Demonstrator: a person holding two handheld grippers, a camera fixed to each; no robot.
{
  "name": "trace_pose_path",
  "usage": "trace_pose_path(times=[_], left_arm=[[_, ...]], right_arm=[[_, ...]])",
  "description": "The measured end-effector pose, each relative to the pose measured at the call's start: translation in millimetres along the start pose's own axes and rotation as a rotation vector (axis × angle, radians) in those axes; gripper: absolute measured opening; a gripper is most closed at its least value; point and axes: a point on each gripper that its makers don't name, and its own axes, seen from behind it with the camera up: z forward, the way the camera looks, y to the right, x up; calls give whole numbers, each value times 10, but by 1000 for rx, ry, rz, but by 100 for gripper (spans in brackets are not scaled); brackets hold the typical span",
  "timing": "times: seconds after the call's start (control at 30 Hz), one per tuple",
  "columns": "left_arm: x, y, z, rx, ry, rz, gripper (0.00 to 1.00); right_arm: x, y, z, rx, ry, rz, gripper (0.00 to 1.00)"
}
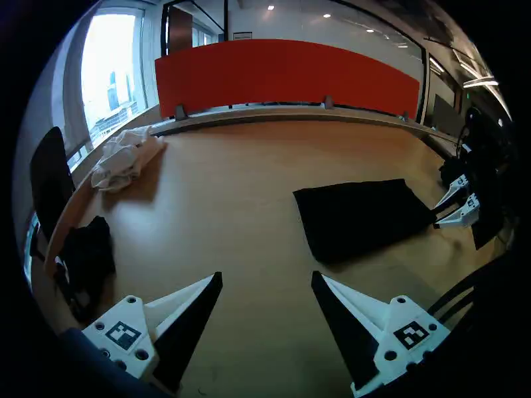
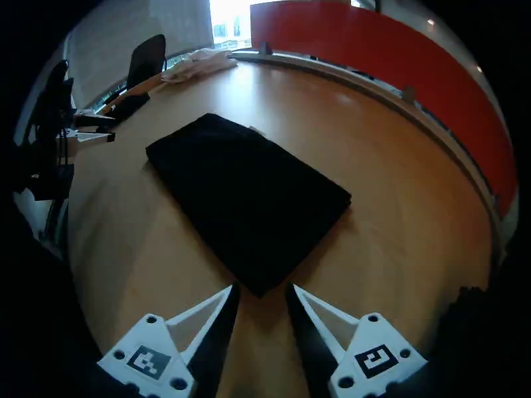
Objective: Fold towel
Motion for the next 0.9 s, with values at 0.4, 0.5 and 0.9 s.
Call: trace_pose_path(times=[0.4, 0.5, 0.9], left_arm=[[-52, 1, -68, -3, -2, 6, 100], [-68, -5, -76, -1, -5, 7, 100], [-43, -46, -87, 4, 2, 10, 100]], right_arm=[[10, -19, -53, 6, -6, -22, 39], [5, -19, -42, 10, -10, -20, 28], [58, -44, -53, 13, 2, -18, 6]])
